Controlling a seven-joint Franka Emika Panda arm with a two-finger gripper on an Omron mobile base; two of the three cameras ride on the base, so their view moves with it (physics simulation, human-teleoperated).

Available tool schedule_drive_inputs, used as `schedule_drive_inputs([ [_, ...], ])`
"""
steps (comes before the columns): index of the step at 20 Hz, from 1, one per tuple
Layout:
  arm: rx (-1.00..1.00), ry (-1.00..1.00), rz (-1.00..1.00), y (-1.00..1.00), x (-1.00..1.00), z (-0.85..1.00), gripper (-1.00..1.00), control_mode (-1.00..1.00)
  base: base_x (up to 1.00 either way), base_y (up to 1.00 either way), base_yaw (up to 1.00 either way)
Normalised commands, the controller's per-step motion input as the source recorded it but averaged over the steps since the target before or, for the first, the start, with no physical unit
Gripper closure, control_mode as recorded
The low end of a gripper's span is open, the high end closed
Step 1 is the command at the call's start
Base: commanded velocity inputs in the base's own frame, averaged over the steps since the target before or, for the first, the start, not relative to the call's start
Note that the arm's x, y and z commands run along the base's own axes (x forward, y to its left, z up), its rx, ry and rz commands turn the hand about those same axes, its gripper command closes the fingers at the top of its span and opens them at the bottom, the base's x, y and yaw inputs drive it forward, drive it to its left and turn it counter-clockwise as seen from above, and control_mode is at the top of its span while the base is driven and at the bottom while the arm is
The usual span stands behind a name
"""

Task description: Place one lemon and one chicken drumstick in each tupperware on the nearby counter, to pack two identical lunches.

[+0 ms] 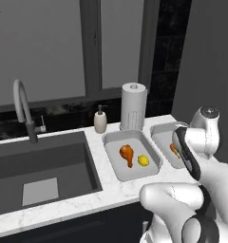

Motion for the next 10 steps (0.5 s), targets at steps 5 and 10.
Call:
schedule_drive_inputs([
  [5, 0.0, 0.0, -0.1, -0.17, 0.6, -0.21, 1.0, -1.0, 0.0, 0.0, 0.0],
  [10, 0.0, 0.0, -0.08, -0.39, 0.37, -0.2, 1.0, -1.0, 0.0, 0.0, 0.0],
])
